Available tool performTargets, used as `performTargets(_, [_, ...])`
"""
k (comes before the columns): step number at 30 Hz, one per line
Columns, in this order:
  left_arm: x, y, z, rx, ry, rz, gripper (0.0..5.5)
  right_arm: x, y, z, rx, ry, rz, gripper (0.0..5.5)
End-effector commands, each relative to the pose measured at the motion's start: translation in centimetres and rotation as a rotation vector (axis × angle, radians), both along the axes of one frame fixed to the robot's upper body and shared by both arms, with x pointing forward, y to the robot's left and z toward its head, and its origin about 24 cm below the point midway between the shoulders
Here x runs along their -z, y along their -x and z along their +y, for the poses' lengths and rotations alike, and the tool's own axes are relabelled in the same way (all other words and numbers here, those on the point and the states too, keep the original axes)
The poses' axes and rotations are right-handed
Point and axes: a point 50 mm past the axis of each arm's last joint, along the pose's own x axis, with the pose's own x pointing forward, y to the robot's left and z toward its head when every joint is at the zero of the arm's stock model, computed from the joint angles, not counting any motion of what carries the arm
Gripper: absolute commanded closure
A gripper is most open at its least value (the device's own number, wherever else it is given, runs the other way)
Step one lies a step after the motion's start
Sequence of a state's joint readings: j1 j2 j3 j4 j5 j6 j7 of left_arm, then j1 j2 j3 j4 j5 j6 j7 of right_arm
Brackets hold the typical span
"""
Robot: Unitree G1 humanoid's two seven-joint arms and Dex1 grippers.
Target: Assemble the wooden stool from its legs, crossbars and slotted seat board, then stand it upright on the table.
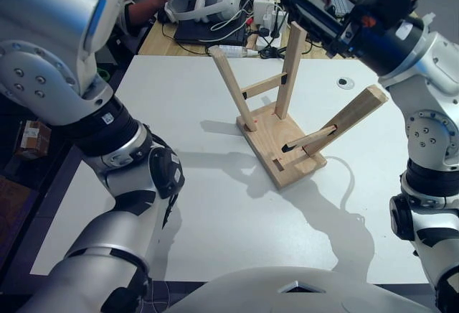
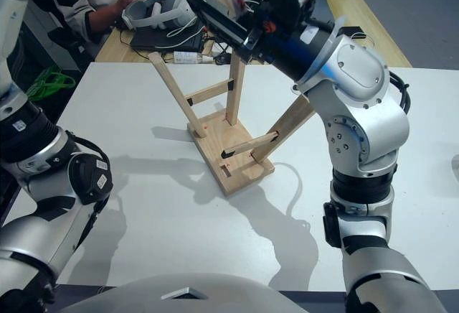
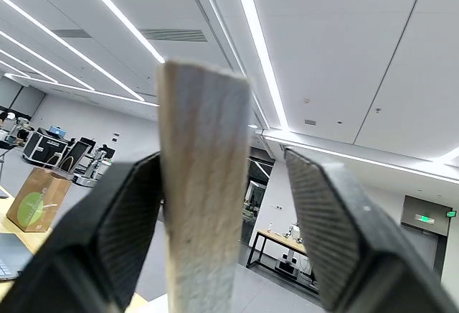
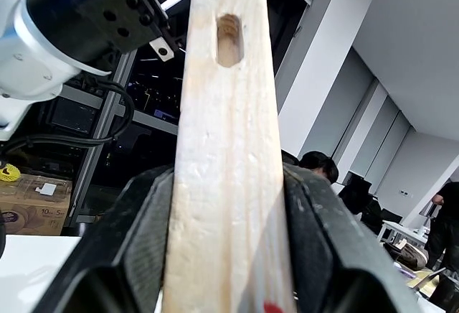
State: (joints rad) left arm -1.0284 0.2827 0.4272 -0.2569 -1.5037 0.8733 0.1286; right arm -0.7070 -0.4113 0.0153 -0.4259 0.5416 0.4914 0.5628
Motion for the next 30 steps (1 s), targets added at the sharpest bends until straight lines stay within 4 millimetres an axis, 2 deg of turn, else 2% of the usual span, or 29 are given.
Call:
performTargets(1, [-0.1, 0.3, -0.1, 0.001, -0.023, -0.012, 3.10, -0.5, 0.3, -0.1, 0.000, 0.011, -0.060, 3.46])
performTargets(8, [0.1, 0.1, -0.1, -0.007, -0.023, 0.000, 4.12, -0.5, 0.4, -0.1, 0.010, 0.051, -0.117, 3.46])
performTargets(14, [0.3, -0.1, -0.2, -0.018, -0.026, 0.010, 4.40, -0.2, 0.2, -0.3, 0.049, 0.122, -0.194, 3.46])
performTargets(23, [0.2, -0.1, -0.2, -0.025, -0.021, 0.012, 4.46, -0.5, -0.3, -0.8, 0.123, 0.173, -0.320, 3.46])
performTargets(24, [0.2, -0.1, -0.2, -0.025, -0.021, 0.012, 4.46, -0.6, -0.3, -0.9, 0.114, 0.166, -0.320, 3.09])
performTargets(28, [0.4, -0.4, 0.0, -0.049, -0.020, 0.021, 4.48, -0.9, -0.1, -1.1, 0.052, 0.137, -0.285, 2.51])
performTargets(30, [0.5, -0.7, 0.2, -0.073, -0.025, 0.034, 4.49, -1.4, -0.3, -1.8, 0.053, 0.123, -0.283, 2.17])
